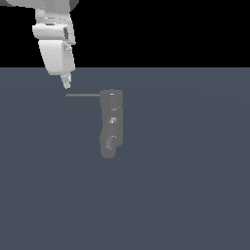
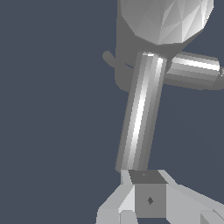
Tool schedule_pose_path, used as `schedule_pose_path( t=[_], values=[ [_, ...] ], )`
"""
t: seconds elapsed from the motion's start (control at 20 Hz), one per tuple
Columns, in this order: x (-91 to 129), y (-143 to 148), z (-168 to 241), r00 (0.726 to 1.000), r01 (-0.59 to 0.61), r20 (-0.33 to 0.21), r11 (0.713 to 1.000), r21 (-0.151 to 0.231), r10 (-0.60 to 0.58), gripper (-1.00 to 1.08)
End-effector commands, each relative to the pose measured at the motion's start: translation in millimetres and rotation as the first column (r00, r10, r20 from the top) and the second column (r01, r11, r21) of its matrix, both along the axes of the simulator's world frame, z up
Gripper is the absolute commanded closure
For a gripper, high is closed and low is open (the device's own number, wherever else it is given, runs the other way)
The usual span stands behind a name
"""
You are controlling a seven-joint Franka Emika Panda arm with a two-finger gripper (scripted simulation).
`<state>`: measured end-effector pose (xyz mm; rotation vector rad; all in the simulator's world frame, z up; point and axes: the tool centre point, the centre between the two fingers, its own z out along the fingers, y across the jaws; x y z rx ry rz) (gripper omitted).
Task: Turn on the faucet by rotating a designated handle.
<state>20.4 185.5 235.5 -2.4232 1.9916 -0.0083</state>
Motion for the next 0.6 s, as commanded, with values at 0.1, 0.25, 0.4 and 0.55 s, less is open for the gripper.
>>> schedule_pose_path(
  t=[0.1,0.25,0.4,0.55],
  values=[
    [22,-3,-15,0.997,0.078,-0.003,0.997,-0.002,-0.078,1.08],
    [34,-6,-23,0.993,0.12,-0.004,0.993,-0.003,-0.12,1.08],
    [43,-8,-29,0.988,0.152,-0.006,0.988,-0.003,-0.152,1.08],
    [49,-10,-33,0.985,0.173,-0.007,0.985,-0.002,-0.173,1.08]
  ],
)
